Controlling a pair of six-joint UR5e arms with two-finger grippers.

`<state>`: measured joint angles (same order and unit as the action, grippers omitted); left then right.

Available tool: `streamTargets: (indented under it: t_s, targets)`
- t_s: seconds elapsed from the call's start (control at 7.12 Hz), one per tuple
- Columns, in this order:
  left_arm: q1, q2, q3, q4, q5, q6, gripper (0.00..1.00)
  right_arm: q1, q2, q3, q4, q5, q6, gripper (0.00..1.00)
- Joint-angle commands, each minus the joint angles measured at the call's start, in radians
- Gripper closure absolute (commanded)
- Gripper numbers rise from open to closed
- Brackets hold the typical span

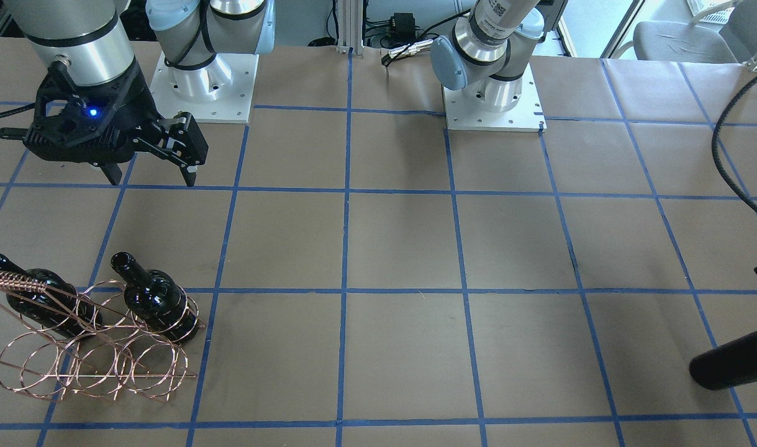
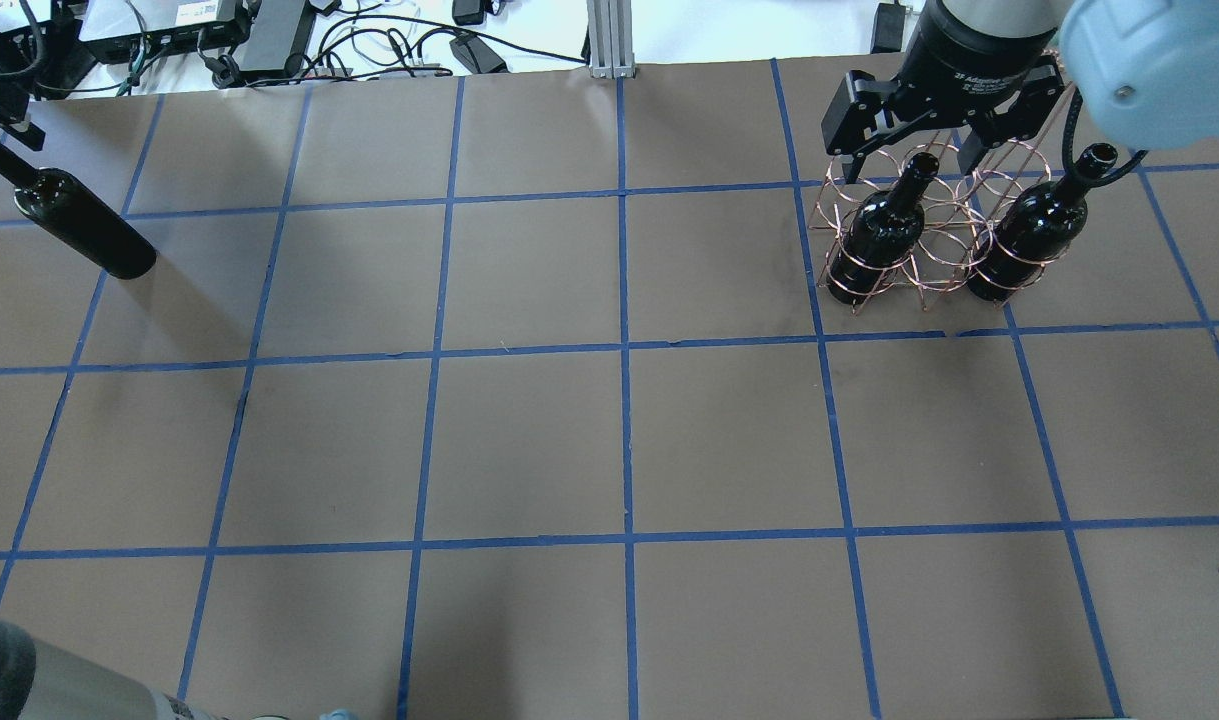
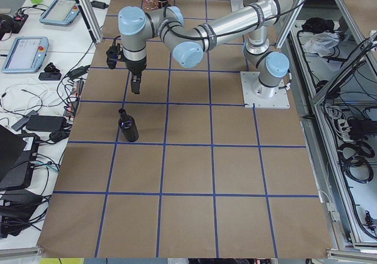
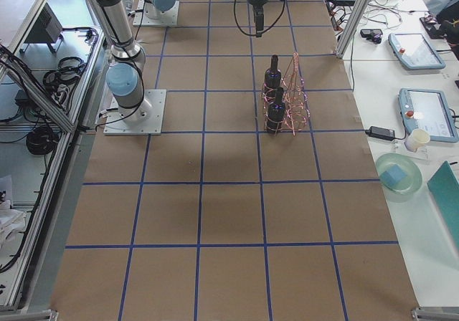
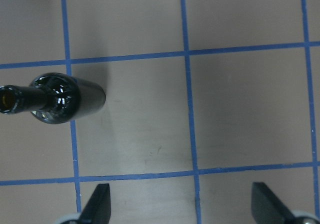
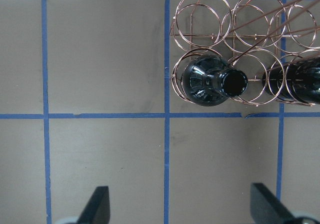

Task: Place wine into wine basket
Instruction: 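Lower the left gripper and close it around the bottle's neck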

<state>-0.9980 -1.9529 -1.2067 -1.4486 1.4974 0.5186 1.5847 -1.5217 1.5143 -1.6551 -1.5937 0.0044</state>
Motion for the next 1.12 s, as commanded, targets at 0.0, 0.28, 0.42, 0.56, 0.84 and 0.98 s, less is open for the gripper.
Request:
streamTargets:
  t_s: [0.0,0.28,0.42,0.56,0.84,0.98]
  targets:
    - [0.033,-0.098,0.087,0.004,0.004,-0.003,0.00,0.000,-0.002,0.001,0.006,0.003,0.002,0.00]
    - [0.035,-0.142,0.121,0.055,0.007,-0.003,0.00,0.005,-0.006,0.017,0.003,0.009,0.002,0.00]
    - [0.035,-0.165,0.122,0.095,0.004,-0.003,0.00,0.005,-0.006,0.018,0.003,0.008,0.002,0.00]
    - [0.035,-0.185,0.127,0.120,0.001,-0.009,0.00,0.003,-0.005,0.018,0.003,0.006,0.000,0.00]
    - [0.035,-0.213,0.127,0.178,-0.003,-0.012,0.00,0.005,-0.006,0.018,0.003,0.008,0.003,0.00]
    - [0.035,-0.219,0.121,0.178,-0.008,-0.012,0.00,0.005,-0.006,0.018,0.003,0.008,0.002,0.00]
